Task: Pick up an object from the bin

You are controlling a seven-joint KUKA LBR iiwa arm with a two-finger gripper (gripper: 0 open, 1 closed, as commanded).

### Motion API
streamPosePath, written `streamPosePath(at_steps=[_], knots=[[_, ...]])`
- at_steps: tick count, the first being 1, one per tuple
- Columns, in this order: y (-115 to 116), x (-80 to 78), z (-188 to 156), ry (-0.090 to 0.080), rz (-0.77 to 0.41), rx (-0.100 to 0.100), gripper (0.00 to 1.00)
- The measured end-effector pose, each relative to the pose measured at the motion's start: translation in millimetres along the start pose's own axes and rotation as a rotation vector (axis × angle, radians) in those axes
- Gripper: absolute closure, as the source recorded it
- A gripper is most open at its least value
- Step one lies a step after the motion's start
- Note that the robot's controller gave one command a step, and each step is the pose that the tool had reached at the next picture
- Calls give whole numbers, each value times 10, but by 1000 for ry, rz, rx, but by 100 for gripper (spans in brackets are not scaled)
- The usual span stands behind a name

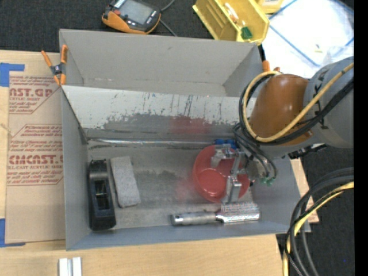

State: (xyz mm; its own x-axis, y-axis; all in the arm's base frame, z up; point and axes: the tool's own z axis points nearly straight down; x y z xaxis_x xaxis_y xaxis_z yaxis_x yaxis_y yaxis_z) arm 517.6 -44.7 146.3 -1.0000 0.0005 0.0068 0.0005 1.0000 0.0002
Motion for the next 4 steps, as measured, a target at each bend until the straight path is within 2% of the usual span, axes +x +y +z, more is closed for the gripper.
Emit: streamPosePath(at_steps=[1, 2, 3, 4], knots=[[2, -19, -42, -8, -1, 1, 0], [23, 307, 756, -18, -270, 1, 0], [-663, 335, 423, -13, -191, 2, 0], [-302, 101, 468, -18, -496, -1, 0]])
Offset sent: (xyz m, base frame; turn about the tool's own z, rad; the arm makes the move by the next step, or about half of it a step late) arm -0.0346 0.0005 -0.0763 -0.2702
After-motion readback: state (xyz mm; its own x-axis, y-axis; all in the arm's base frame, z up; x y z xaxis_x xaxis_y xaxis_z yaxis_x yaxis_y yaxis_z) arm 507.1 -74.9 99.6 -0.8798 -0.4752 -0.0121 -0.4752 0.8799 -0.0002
